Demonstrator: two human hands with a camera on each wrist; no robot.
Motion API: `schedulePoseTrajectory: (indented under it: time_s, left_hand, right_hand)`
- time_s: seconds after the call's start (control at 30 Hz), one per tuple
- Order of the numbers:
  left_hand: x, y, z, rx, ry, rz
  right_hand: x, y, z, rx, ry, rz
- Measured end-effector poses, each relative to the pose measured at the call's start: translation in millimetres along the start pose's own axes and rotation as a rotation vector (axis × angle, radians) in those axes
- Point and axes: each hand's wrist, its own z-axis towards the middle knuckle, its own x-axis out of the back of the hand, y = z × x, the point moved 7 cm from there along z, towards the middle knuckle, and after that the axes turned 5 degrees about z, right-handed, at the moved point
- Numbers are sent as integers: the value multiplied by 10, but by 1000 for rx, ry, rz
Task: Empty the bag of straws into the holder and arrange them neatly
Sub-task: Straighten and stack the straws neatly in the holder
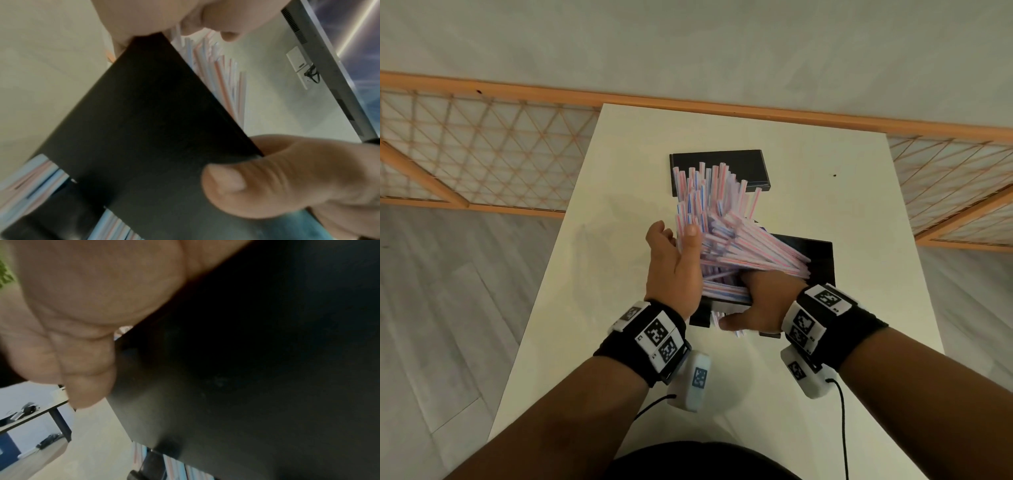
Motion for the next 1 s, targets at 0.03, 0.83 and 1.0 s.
schedulePoseTrajectory:
  time_s: [0.03,0.83,1.0]
  left_hand:
    - [-8,-8,1,-10,1,9]
    - [142,136,16,-132,92,-286]
    - [62,175,-9,-130,57,-247]
  right_hand:
    - [8,-18,5,24,1,18]
    - [218,-265,8,123,39,116]
    - [247,-382,-52,180,101,105]
